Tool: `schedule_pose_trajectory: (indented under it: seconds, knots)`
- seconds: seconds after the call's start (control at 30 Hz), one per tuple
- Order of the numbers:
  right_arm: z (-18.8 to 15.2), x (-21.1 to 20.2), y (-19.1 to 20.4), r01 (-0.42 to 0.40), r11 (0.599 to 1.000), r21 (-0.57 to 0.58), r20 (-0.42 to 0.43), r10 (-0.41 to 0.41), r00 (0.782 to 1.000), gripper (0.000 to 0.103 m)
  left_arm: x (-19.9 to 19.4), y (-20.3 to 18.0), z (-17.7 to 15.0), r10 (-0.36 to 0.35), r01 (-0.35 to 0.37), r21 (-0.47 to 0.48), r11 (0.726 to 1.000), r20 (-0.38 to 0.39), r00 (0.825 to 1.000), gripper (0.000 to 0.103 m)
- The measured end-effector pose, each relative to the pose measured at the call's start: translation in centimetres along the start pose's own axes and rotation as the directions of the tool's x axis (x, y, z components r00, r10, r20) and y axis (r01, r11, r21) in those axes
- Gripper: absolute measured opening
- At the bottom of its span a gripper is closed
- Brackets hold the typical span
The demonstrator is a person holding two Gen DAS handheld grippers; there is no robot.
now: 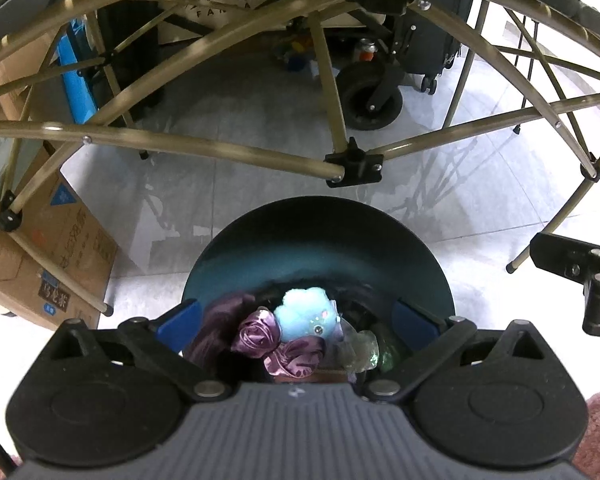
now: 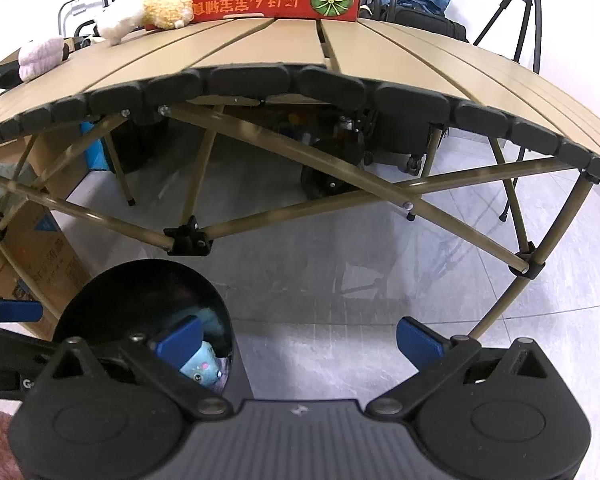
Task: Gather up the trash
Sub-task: 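Lower the left gripper over the bin and release the pink scrunchie, then raise both tools from the bin back up toward the table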
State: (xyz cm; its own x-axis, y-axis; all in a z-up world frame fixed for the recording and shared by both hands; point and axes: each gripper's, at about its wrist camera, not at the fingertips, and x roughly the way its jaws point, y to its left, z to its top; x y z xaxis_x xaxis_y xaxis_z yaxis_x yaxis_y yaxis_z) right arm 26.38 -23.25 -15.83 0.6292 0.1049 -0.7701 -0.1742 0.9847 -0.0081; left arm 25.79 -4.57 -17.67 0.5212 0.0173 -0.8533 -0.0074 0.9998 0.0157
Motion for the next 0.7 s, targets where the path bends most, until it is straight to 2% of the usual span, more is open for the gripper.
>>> schedule_pose_trajectory:
  seconds: [0.4, 0.57, 0.7]
  knots:
    - [0.0, 0.2, 0.0, -0.001, 1.0, 0.005, -0.005, 0.001, 1.0, 0.103, 0.3, -0.4, -0.4, 0.0, 0.001, 0.014, 1.0, -0.05, 0.999, 0.103]
    - [0.1, 0.0, 0.1, -0.009, 1.0, 0.004, 0.002, 0.009, 1.0, 0.103, -0.3, -0.2, -0.4, 0.006, -0.005, 0.014, 1.0, -0.037, 0.999, 0.103]
    - [0.3, -0.9, 0.2, -0.024, 1.0, 0.006, 0.023, 0.024, 0.999, 0.103, -1.4, 0.3, -0.5, 0.037, -0.036, 0.007, 0.999, -0.007, 0.999, 0.103]
